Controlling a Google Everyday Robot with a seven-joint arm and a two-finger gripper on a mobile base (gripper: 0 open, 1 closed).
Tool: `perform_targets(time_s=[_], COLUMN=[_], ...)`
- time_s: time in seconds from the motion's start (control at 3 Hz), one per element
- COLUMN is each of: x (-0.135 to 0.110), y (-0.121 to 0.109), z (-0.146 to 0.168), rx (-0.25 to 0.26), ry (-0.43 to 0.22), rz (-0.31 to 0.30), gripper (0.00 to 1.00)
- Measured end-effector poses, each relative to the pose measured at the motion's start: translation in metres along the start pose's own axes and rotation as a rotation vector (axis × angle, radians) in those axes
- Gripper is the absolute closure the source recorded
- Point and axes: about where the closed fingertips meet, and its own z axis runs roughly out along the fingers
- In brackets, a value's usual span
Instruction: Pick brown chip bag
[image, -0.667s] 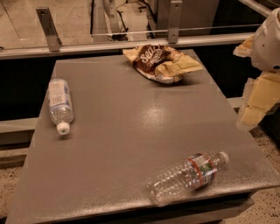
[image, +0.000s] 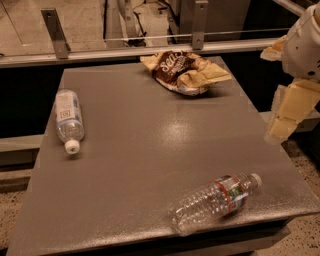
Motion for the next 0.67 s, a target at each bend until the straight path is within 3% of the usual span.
perform_targets(time_s=[0.33, 0.67], x=[-0.047, -0.128], y=[-0.028, -0.089], z=[0.018, 0.053], rx=[0.016, 0.082], ry=[-0.114, -0.238], rz=[-0.049, -0.029], gripper=[0.00, 0.00])
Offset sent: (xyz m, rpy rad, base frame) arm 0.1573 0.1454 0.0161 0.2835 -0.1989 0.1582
